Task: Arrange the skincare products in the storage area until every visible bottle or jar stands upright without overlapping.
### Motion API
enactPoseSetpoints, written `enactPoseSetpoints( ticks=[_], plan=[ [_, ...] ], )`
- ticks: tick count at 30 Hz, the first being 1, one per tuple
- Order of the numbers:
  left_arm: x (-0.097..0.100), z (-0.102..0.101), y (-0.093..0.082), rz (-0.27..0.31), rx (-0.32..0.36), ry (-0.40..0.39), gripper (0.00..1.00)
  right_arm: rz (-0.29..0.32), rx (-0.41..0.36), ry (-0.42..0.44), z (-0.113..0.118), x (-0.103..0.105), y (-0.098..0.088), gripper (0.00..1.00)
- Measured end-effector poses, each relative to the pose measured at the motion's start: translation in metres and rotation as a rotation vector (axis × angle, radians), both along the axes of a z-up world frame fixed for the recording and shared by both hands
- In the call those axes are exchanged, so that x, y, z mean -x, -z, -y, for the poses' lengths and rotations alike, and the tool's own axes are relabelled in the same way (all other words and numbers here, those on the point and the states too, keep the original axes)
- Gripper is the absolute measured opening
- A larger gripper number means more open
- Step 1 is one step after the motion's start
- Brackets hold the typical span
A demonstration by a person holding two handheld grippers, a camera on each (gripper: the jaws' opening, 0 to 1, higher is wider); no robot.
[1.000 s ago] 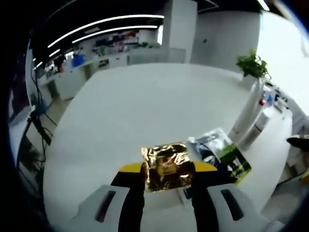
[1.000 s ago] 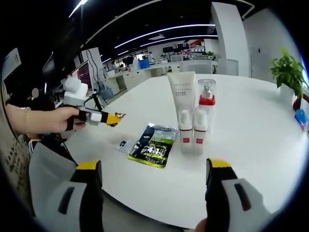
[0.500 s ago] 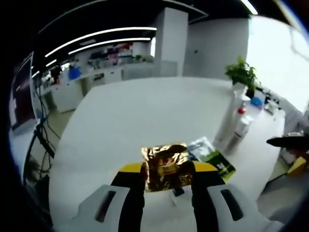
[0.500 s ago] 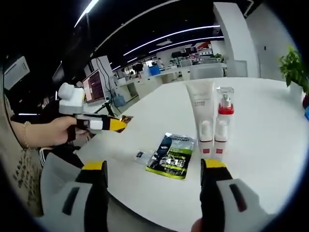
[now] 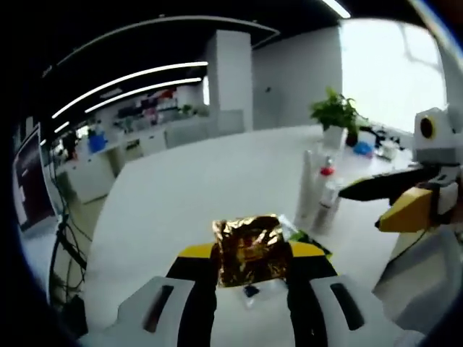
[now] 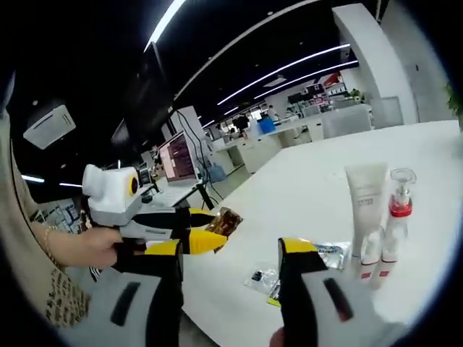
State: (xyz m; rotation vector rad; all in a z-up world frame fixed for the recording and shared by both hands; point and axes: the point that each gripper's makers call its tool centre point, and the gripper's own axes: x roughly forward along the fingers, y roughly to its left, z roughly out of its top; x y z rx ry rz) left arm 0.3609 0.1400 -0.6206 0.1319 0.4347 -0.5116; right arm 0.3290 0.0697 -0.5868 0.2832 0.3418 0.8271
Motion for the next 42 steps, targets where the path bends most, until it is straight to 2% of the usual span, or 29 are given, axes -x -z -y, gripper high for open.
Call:
enactPoseSetpoints(
  ticks=[5, 8, 11, 21, 25, 27, 31, 38, 41, 42],
  plan=[
    [0.008, 0.006, -0.013, 0.036, 0.019, 0.021, 0.33, -0.015, -0.057, -0.003, -0.008, -0.005, -0.005, 0.43],
    [0.013, 0.010, -0.019, 0.050, 0.029, 0.034, 0.33, -0.048, -0.091, -0.007, -0.013, -0.008, -0.002, 0.41],
    [0.019, 0.015, -0.025, 0.070, 0.031, 0.053, 0.33, -0.056, -0.155, -0.008, -0.017, -0.009, -0.008, 0.39],
    [0.030, 0.023, -0.031, 0.095, 0.030, 0.092, 0.33, -0.113, -0.216, -0.019, -0.022, -0.008, -0.007, 0.19],
    [0.030, 0.022, -0.032, 0.097, 0.038, 0.091, 0.33, -0.117, -0.224, -0.011, -0.022, -0.009, -0.006, 0.10],
    [0.031, 0.022, -0.033, 0.099, 0.039, 0.091, 0.33, -0.105, -0.237, -0.002, -0.021, -0.010, -0.007, 0.02],
    [0.030, 0.022, -0.035, 0.103, 0.042, 0.089, 0.34, -0.106, -0.253, -0.005, -0.022, -0.010, -0.009, 0.01],
    [0.026, 0.021, -0.033, 0.087, 0.063, 0.093, 0.36, -0.104, -0.238, -0.002, -0.022, -0.012, -0.008, 0.01],
    [0.027, 0.024, -0.028, 0.048, 0.107, 0.120, 0.37, -0.099, -0.219, -0.003, -0.020, -0.012, -0.006, 0.01],
    [0.029, 0.027, -0.025, 0.009, 0.162, 0.131, 0.39, -0.103, -0.218, -0.005, -0.018, -0.014, -0.005, 0.01]
  ],
)
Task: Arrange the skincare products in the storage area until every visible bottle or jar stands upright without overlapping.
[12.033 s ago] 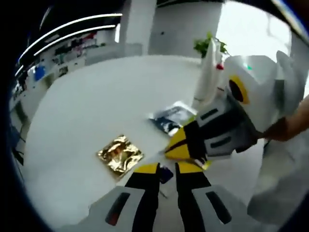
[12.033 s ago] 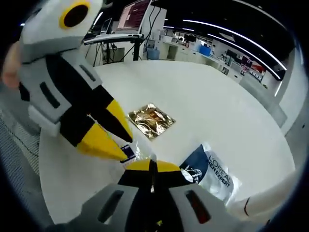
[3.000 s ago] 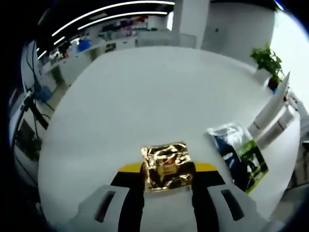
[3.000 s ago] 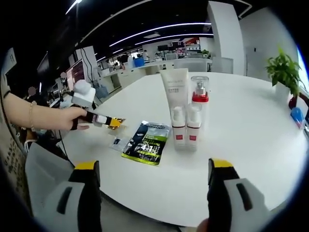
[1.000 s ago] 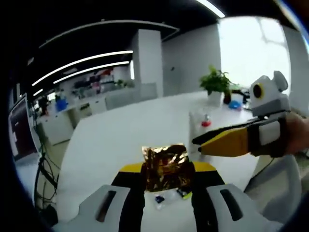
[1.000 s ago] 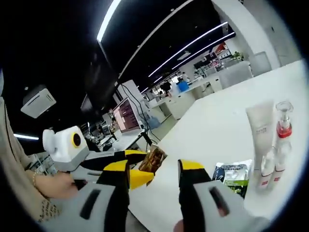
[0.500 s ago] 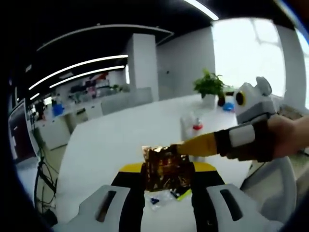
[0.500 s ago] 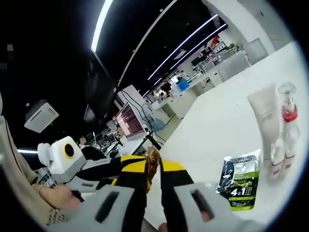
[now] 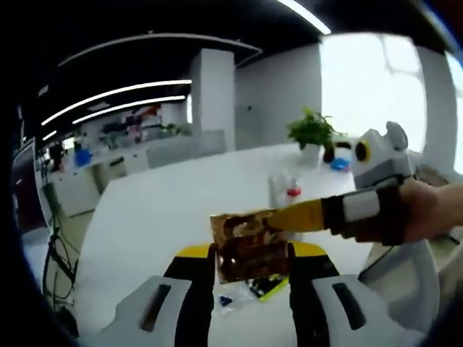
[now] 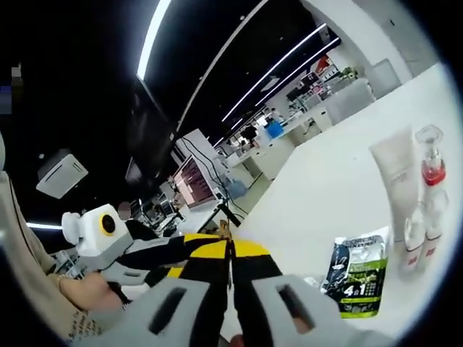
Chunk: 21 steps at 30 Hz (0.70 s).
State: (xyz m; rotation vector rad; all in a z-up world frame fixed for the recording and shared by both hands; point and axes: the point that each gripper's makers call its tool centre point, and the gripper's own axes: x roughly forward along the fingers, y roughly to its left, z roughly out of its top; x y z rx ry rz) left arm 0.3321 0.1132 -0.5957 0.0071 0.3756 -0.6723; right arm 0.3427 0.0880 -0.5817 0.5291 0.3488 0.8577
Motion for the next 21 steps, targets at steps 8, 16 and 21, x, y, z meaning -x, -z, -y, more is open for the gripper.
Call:
enactPoseSetpoints(
  ticks=[8, 16, 21],
  plan=[
    [0.004, 0.000, 0.013, -0.188, 0.229, 0.079, 0.48, -0.006, 0.002, -0.007, 0.008, -0.005, -0.002, 0.01],
    [-0.002, -0.010, 0.021, -0.260, 0.372, 0.048, 0.36, 0.008, 0.034, -0.059, 0.003, -0.005, -0.002, 0.01],
    [-0.004, -0.015, 0.029, -0.281, 0.384, 0.043, 0.20, -0.003, 0.035, -0.069, 0.000, -0.008, 0.002, 0.01]
  ],
)
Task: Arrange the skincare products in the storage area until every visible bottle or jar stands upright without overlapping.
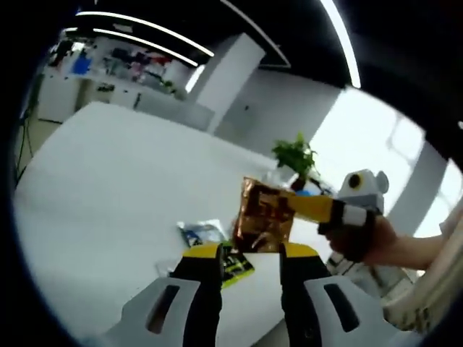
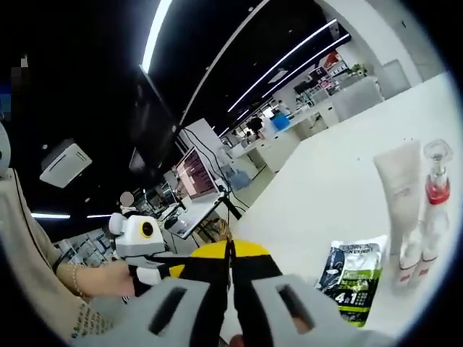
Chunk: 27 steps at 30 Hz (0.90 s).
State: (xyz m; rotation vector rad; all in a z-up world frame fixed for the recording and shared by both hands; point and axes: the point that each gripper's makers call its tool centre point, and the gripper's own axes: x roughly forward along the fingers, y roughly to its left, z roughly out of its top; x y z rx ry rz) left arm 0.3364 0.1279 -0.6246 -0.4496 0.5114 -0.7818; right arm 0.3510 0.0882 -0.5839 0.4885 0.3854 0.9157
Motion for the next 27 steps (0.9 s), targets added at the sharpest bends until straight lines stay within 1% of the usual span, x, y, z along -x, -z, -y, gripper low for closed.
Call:
enactPoseSetpoints(
  ticks=[2, 5, 8, 10, 13, 17, 19, 20, 22, 23, 25, 27],
  plan=[
    [-0.002, -0.002, 0.001, -0.008, 0.013, -0.024, 0.15, -0.002, 0.007, -0.002, -0.001, -0.001, 0.002, 0.01],
    [-0.003, -0.006, 0.008, -0.022, -0.004, -0.045, 0.09, -0.004, 0.025, -0.010, -0.004, -0.003, 0.008, 0.01],
    [-0.004, -0.009, 0.014, -0.053, 0.002, -0.065, 0.06, -0.003, 0.050, -0.019, -0.006, -0.005, 0.013, 0.01],
    [-0.005, -0.011, 0.020, -0.073, -0.006, -0.084, 0.00, 0.004, 0.079, -0.028, -0.008, -0.007, 0.018, 0.01],
    [-0.005, -0.013, 0.026, -0.118, 0.011, -0.101, 0.00, 0.019, 0.127, -0.035, -0.011, -0.011, 0.025, 0.01],
    [-0.007, -0.014, 0.032, -0.136, 0.007, -0.106, 0.00, 0.039, 0.198, -0.039, -0.014, -0.019, 0.037, 0.01],
    [-0.008, -0.015, 0.036, -0.157, 0.012, -0.113, 0.00, 0.058, 0.257, -0.042, -0.014, -0.024, 0.046, 0.01],
    [-0.010, -0.016, 0.039, -0.172, 0.014, -0.117, 0.00, 0.061, 0.266, -0.043, -0.014, -0.025, 0.047, 0.01],
    [-0.013, -0.019, 0.046, -0.191, 0.013, -0.121, 0.00, 0.077, 0.326, -0.048, -0.015, -0.030, 0.056, 0.01],
    [-0.015, -0.020, 0.050, -0.202, 0.014, -0.124, 0.00, 0.093, 0.384, -0.047, -0.014, -0.034, 0.064, 0.01],
    [-0.016, -0.019, 0.055, -0.231, 0.019, -0.132, 0.00, 0.116, 0.455, -0.059, -0.015, -0.039, 0.074, 0.01],
    [-0.020, -0.018, 0.062, -0.249, 0.013, -0.137, 0.00, 0.153, 0.526, -0.068, -0.017, -0.046, 0.085, 0.01]
  ],
)
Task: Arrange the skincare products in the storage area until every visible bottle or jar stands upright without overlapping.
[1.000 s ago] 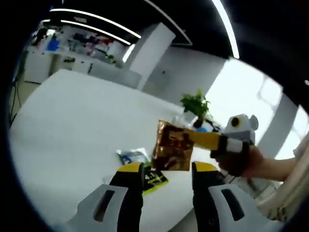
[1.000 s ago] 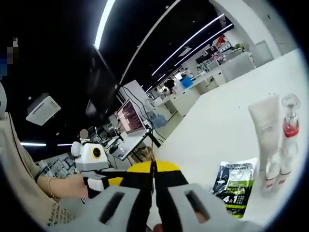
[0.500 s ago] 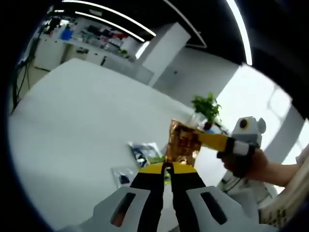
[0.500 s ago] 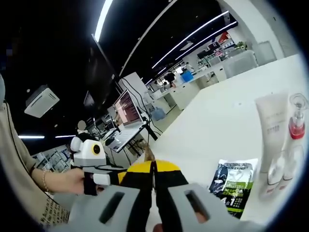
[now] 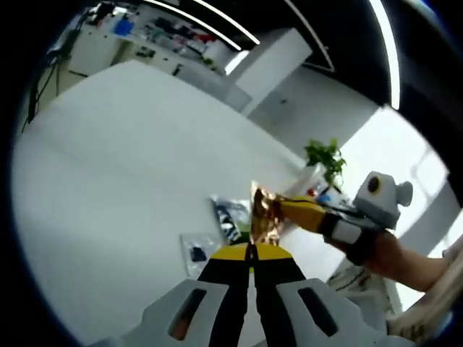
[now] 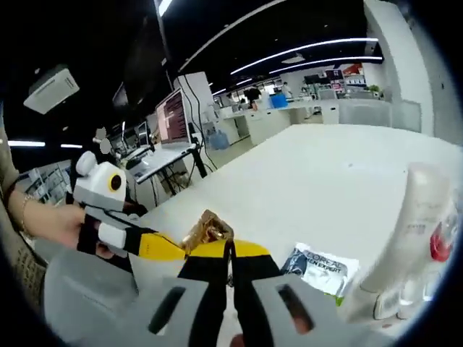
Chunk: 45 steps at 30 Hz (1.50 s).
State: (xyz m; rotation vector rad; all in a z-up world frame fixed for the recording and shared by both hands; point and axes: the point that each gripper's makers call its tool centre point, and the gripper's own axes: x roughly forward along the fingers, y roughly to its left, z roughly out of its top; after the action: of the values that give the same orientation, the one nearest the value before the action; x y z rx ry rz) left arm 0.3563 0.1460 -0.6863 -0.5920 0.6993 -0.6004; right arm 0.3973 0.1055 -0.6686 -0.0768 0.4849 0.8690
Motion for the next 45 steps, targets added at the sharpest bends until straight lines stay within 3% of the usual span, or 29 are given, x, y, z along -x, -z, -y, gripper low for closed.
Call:
enactPoseSetpoints(
  ticks=[5, 7, 9, 11, 21, 32, 40, 45],
  plan=[
    [-0.015, -0.003, 0.012, -0.034, 0.005, -0.021, 0.00, 0.017, 0.044, 0.011, -0.005, -0.017, 0.013, 0.02],
    [-0.021, -0.005, 0.015, -0.046, 0.003, -0.033, 0.00, 0.033, 0.100, 0.002, -0.005, -0.026, 0.020, 0.02],
    [-0.029, -0.006, 0.020, -0.052, -0.028, -0.034, 0.00, 0.096, 0.189, -0.039, -0.009, -0.035, 0.026, 0.03],
    [-0.036, -0.006, 0.024, -0.052, -0.067, -0.027, 0.00, 0.110, 0.220, -0.037, -0.012, -0.043, 0.032, 0.02],
    [-0.065, -0.009, 0.049, -0.089, -0.113, -0.030, 0.00, 0.098, 0.276, 0.009, -0.012, -0.072, 0.060, 0.03],
    [-0.078, -0.010, 0.082, -0.167, -0.183, -0.031, 0.00, 0.079, 0.392, -0.056, -0.013, -0.083, 0.096, 0.02],
    [-0.082, -0.012, 0.092, -0.156, -0.249, -0.006, 0.00, 0.085, 0.471, -0.103, -0.014, -0.086, 0.111, 0.02],
    [-0.081, -0.014, 0.093, -0.075, -0.374, 0.067, 0.00, 0.126, 0.521, -0.141, -0.016, -0.084, 0.112, 0.02]
  ],
)
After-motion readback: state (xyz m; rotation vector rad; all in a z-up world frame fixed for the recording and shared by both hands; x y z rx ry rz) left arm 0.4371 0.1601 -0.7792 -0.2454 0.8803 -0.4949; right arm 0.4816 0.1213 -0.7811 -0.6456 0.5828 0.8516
